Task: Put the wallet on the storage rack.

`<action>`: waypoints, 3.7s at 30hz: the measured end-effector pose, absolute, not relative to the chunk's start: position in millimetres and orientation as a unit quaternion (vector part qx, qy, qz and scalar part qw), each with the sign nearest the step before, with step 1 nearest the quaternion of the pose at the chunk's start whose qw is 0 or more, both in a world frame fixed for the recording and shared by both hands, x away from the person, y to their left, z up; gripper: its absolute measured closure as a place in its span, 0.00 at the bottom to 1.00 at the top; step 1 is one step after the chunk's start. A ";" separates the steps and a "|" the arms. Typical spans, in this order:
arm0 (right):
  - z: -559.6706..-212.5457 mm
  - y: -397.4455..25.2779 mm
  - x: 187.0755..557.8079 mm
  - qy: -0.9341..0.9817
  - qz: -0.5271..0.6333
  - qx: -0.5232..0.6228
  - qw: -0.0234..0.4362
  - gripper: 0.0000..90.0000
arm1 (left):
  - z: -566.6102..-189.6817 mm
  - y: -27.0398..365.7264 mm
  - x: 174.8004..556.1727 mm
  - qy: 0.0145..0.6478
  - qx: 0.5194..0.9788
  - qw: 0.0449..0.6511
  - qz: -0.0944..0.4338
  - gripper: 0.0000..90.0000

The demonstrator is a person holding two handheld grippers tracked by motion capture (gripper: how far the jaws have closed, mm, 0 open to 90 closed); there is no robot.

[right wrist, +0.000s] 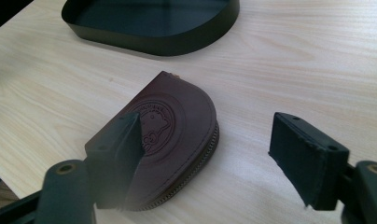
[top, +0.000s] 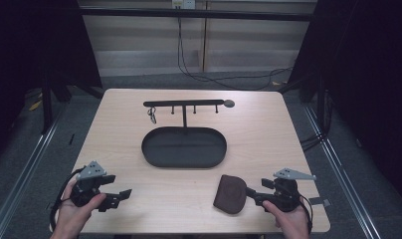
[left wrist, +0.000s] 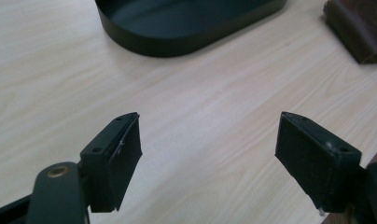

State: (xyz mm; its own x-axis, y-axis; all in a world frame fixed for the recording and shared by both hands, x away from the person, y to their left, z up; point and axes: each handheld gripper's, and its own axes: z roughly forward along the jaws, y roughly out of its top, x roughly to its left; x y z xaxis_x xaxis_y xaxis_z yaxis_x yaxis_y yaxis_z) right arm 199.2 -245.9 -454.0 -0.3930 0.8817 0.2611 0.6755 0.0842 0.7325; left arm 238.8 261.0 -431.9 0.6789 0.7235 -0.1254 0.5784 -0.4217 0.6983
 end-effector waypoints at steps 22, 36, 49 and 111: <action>-445.4 -207.6 251.8 0.820 0.258 0.510 0.016 0.19 | -467.6 269.4 229.3 0.393 0.824 0.401 0.079 0.21; -456.8 -185.2 280.8 0.850 0.183 0.493 -0.034 0.20 | -470.9 265.5 233.2 0.377 0.840 0.387 0.052 0.20; -463.3 -176.6 294.4 0.851 0.144 0.500 -0.073 0.21 | -470.4 264.9 232.2 0.372 0.843 0.385 0.053 0.22; -378.8 -178.3 296.7 0.861 0.131 0.492 -0.014 0.87 | -469.8 268.0 232.4 0.361 0.843 0.395 0.049 0.21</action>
State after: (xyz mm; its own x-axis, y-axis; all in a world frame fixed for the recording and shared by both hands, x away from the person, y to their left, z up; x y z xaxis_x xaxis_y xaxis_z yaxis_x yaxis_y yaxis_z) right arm 296.7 -178.3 -378.8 -0.5158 0.8429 0.1529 0.8504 0.4821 0.2108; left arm 232.4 268.0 -469.8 0.7345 0.6476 -0.2027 0.5703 -0.4274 0.7015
